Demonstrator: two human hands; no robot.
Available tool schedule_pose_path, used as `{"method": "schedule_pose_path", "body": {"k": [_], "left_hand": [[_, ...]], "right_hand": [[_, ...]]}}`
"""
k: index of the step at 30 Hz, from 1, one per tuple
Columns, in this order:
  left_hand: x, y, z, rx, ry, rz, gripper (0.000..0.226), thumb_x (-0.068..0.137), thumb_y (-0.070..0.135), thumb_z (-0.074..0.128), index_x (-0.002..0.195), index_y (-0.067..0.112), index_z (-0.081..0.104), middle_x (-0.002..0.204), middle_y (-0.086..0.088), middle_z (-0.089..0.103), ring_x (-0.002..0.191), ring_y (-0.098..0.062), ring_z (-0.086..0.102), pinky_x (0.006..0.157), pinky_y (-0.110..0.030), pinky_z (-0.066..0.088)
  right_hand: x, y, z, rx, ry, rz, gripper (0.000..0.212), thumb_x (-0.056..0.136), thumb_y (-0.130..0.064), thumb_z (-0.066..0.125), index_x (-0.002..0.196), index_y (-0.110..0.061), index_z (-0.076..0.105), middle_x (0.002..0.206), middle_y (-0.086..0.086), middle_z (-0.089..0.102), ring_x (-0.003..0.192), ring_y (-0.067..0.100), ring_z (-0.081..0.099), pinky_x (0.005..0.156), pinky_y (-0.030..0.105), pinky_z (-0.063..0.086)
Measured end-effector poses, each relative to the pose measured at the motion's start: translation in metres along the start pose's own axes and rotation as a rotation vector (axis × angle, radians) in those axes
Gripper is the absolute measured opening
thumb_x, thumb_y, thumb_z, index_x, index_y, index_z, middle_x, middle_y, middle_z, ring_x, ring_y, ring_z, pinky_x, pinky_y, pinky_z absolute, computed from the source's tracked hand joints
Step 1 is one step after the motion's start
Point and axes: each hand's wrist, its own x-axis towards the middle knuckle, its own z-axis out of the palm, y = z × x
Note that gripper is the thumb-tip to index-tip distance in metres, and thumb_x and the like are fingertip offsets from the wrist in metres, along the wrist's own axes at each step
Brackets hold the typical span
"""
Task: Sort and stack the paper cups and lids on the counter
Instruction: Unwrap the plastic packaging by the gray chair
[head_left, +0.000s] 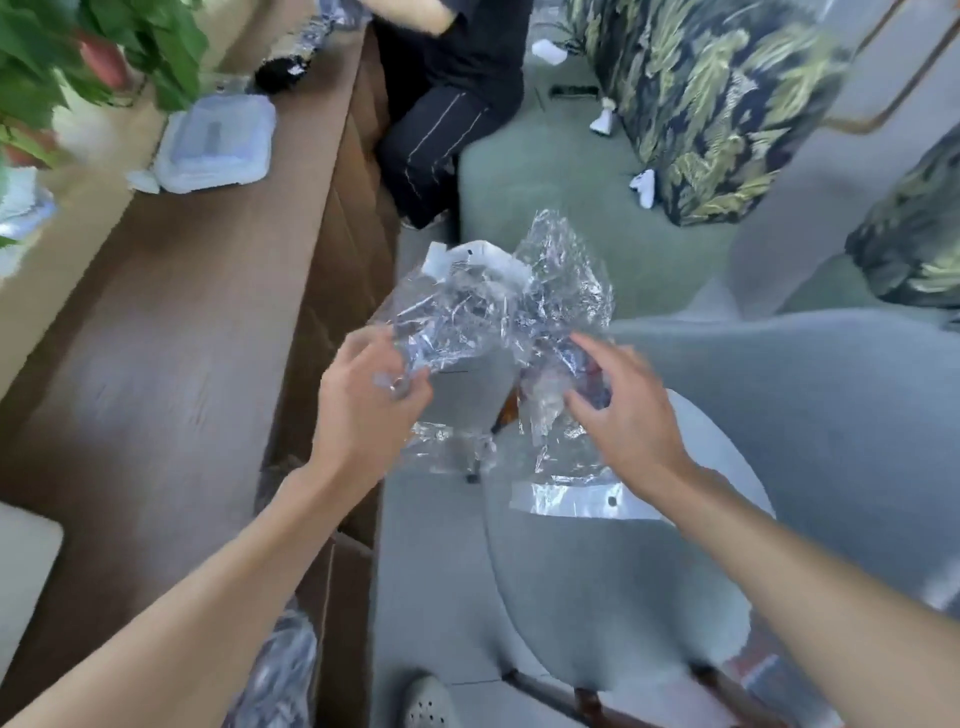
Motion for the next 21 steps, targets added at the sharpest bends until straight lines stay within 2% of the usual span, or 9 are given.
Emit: {"method": "schedule_pose_path", "body": {"k": [2, 3, 4, 6, 9, 13, 16, 21], "left_hand": [[-0.02, 0.042, 0.02, 0.056, -0.055, 0.007, 0.008, 0.087, 0.018, 0.073, 0.089, 0.013, 0.066, 0.096, 0.007, 0.068, 0.078, -0.019, 0.064, 0.07, -0.024, 0.047], [-0.031, 0.065, 0.03, 0.078, -0.095, 0.029, 0.01, 0.088, 0.02, 0.07, 0.09, 0.019, 0.061, 0.085, 0.011, 0.066, 0.073, -0.025, 0.065, 0.067, -0.029, 0.047], [-0.044, 0.089, 0.04, 0.076, -0.129, 0.058, 0.017, 0.088, 0.02, 0.069, 0.093, 0.024, 0.053, 0.081, 0.013, 0.064, 0.071, -0.029, 0.065, 0.066, -0.034, 0.049], [-0.068, 0.135, 0.061, 0.048, -0.178, 0.157, 0.032, 0.088, 0.015, 0.072, 0.103, 0.03, 0.047, 0.089, 0.016, 0.063, 0.075, -0.031, 0.067, 0.071, -0.041, 0.053], [-0.102, 0.195, 0.096, 0.0, -0.259, 0.278, 0.036, 0.088, 0.014, 0.074, 0.114, 0.031, 0.056, 0.096, 0.016, 0.067, 0.082, -0.029, 0.068, 0.076, -0.044, 0.055], [-0.146, 0.253, 0.14, -0.076, -0.365, 0.447, 0.027, 0.086, 0.015, 0.079, 0.113, 0.011, 0.074, 0.098, -0.004, 0.075, 0.09, -0.032, 0.071, 0.073, -0.048, 0.056], [-0.183, 0.287, 0.167, -0.137, -0.422, 0.545, 0.025, 0.083, 0.012, 0.082, 0.107, 0.011, 0.077, 0.094, -0.005, 0.074, 0.088, -0.028, 0.072, 0.071, -0.043, 0.057], [-0.258, 0.324, 0.22, -0.239, -0.515, 0.662, 0.022, 0.079, 0.01, 0.083, 0.1, 0.011, 0.075, 0.088, -0.001, 0.071, 0.079, -0.028, 0.069, 0.063, -0.04, 0.056]], "right_hand": [[-0.03, 0.025, -0.044, -0.032, 0.063, 0.025, 0.057, 0.085, -0.021, 0.066, 0.137, -0.038, 0.048, 0.103, -0.014, 0.049, 0.084, -0.002, 0.05, 0.078, 0.024, 0.046], [-0.047, 0.037, -0.066, -0.037, 0.099, 0.043, 0.058, 0.085, -0.02, 0.066, 0.137, -0.039, 0.047, 0.103, -0.015, 0.048, 0.083, -0.005, 0.05, 0.075, 0.018, 0.043], [-0.064, 0.05, -0.087, -0.043, 0.136, 0.067, 0.059, 0.086, -0.02, 0.066, 0.137, -0.04, 0.046, 0.103, -0.016, 0.047, 0.082, -0.007, 0.051, 0.072, 0.015, 0.041], [-0.101, 0.073, -0.128, -0.068, 0.203, 0.125, 0.062, 0.086, -0.02, 0.066, 0.138, -0.044, 0.041, 0.105, -0.017, 0.046, 0.08, -0.011, 0.052, 0.068, 0.014, 0.04], [-0.156, 0.101, -0.182, -0.126, 0.268, 0.195, 0.066, 0.086, -0.02, 0.067, 0.138, -0.048, 0.037, 0.108, -0.015, 0.046, 0.076, -0.004, 0.053, 0.07, 0.021, 0.041], [-0.223, 0.125, -0.233, -0.22, 0.39, 0.275, 0.065, 0.087, -0.019, 0.067, 0.138, -0.047, 0.039, 0.099, -0.019, 0.039, 0.069, 0.001, 0.052, 0.066, 0.024, 0.04], [-0.274, 0.138, -0.258, -0.271, 0.481, 0.381, 0.065, 0.087, -0.018, 0.067, 0.138, -0.047, 0.039, 0.098, -0.023, 0.035, 0.062, 0.004, 0.051, 0.063, 0.026, 0.042], [-0.356, 0.176, -0.276, -0.315, 0.55, 0.559, 0.062, 0.09, -0.02, 0.062, 0.138, -0.049, 0.035, 0.098, -0.016, 0.039, 0.061, 0.004, 0.049, 0.056, 0.031, 0.045]]}}
